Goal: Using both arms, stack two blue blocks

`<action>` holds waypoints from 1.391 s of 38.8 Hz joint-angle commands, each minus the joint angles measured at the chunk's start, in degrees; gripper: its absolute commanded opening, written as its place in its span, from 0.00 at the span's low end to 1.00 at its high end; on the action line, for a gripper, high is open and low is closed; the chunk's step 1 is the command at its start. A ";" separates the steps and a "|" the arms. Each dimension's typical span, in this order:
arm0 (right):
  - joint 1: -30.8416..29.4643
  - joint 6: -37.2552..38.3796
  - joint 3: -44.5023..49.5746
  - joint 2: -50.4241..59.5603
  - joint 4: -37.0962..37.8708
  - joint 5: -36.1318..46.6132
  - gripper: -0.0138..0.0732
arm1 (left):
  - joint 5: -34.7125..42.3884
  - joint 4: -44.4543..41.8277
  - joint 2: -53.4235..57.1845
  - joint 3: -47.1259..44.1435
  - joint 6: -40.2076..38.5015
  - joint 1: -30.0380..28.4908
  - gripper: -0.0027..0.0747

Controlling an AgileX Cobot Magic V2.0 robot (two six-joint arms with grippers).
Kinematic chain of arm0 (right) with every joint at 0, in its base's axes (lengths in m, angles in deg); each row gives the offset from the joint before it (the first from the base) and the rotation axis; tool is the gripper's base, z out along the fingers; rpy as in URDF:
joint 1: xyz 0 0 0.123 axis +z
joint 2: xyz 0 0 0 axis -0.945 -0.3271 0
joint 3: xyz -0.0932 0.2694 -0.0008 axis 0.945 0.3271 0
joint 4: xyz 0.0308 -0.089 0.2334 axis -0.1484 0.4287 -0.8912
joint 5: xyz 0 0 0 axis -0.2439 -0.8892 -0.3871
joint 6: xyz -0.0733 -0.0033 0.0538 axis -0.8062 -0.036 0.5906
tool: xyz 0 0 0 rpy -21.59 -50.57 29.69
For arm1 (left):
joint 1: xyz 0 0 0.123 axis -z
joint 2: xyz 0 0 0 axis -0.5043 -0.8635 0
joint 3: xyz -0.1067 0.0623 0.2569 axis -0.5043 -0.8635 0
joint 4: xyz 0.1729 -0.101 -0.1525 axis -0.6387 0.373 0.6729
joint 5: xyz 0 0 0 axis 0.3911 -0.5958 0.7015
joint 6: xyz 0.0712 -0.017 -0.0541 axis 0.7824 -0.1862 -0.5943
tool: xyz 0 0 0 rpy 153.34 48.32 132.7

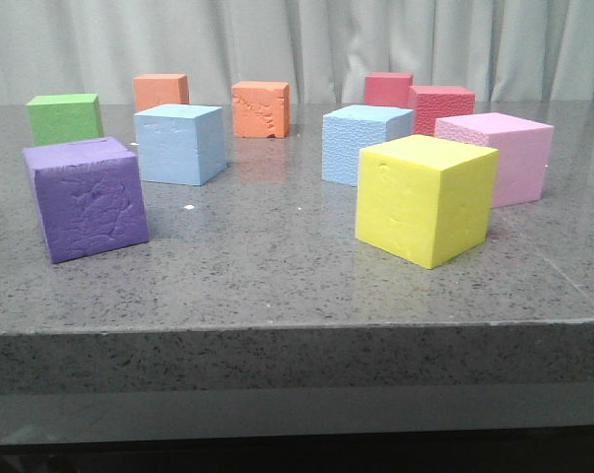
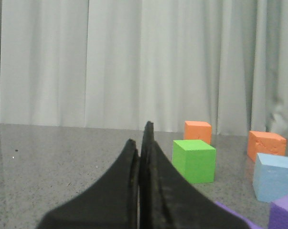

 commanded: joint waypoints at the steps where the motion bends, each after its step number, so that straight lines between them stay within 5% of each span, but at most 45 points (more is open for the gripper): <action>1: -0.22 -0.51 -0.30 1.08 -0.31 5.97 0.08 | 7.07 0.71 0.96 -0.13 -0.19 -0.05 0.01; 11: -0.22 1.43 -2.51 1.08 -2.40 13.12 0.08 | 13.76 0.15 0.86 2.04 -5.50 -0.05 0.01; 22: -0.22 0.86 -21.01 -2.88 -2.19 -3.63 0.08 | -1.76 -5.22 -7.90 18.47 -5.50 -0.05 0.01; 37: -0.22 0.43 -40.59 -25.31 -1.64 -22.71 0.08 | -27.42 -5.22 -29.96 42.43 -5.39 -0.05 0.01; 54: -0.22 0.43 -41.27 -27.23 -1.14 -21.57 0.08 | -26.15 -4.43 -33.01 43.36 -5.39 -0.05 0.01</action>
